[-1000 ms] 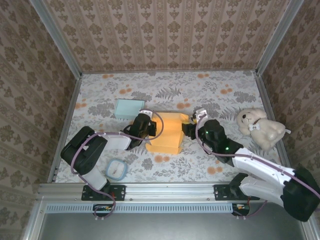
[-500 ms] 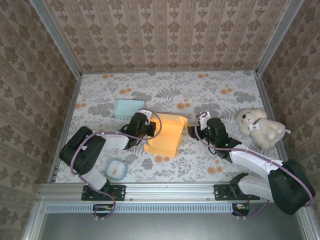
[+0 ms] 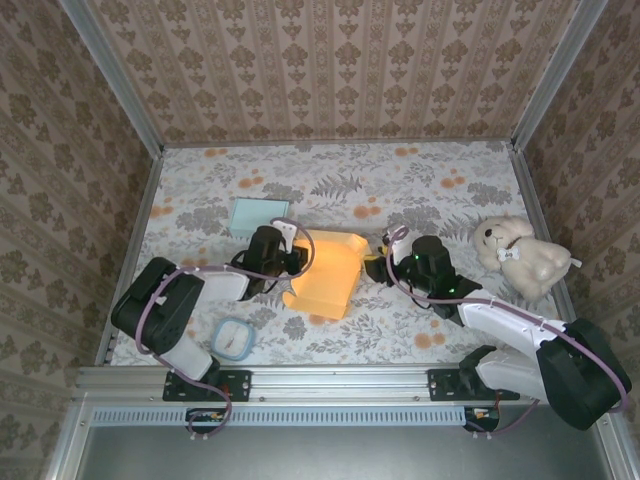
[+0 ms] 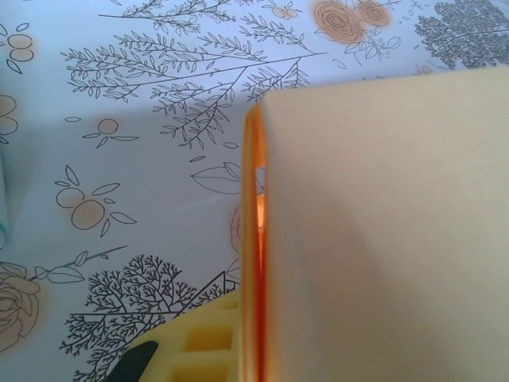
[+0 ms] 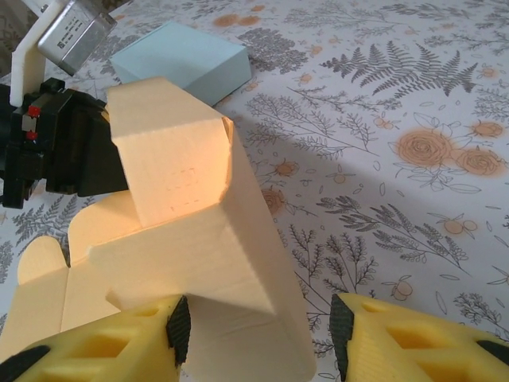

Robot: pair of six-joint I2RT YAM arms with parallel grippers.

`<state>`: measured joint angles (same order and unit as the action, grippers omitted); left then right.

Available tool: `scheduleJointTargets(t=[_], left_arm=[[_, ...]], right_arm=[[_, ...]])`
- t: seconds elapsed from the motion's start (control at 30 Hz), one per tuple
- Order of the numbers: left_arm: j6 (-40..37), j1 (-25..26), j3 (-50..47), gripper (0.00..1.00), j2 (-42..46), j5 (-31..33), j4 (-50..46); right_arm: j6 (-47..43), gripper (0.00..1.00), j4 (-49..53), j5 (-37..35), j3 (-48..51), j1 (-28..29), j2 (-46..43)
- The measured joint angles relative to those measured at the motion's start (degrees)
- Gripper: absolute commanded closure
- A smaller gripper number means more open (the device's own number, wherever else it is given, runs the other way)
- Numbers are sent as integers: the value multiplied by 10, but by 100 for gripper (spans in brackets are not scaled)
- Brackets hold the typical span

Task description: Fold the paper box

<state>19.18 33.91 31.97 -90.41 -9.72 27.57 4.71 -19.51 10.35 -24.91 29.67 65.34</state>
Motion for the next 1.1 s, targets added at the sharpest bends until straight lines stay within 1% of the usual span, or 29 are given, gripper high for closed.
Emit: scheduleJointTargets(t=[0.23,0.5,0.7,0.8,0.93,1.1], left_arm=[[-4,-3,-2,100,18,-12,-2],[-4,-3,-2,100,18,-19,-2],[-4,-3,-2,100,18,-19,-2],[-4,-2,-2,100,18,-22,-2],[-4,-2,-2,100,18,-23,-5],[-4,7,-2,100,18,-23,-6]], right_arm=[[-10,49,0,-1,-3,21,1],[-21,48,4,-36,-12,40,5],[-33,48,4,-52,-24,55,36],[-37,52,5,-60,-27,63,50],[-45,62,4,-83,-27,68,52],[-47,63,2,-118,-27,77,52]])
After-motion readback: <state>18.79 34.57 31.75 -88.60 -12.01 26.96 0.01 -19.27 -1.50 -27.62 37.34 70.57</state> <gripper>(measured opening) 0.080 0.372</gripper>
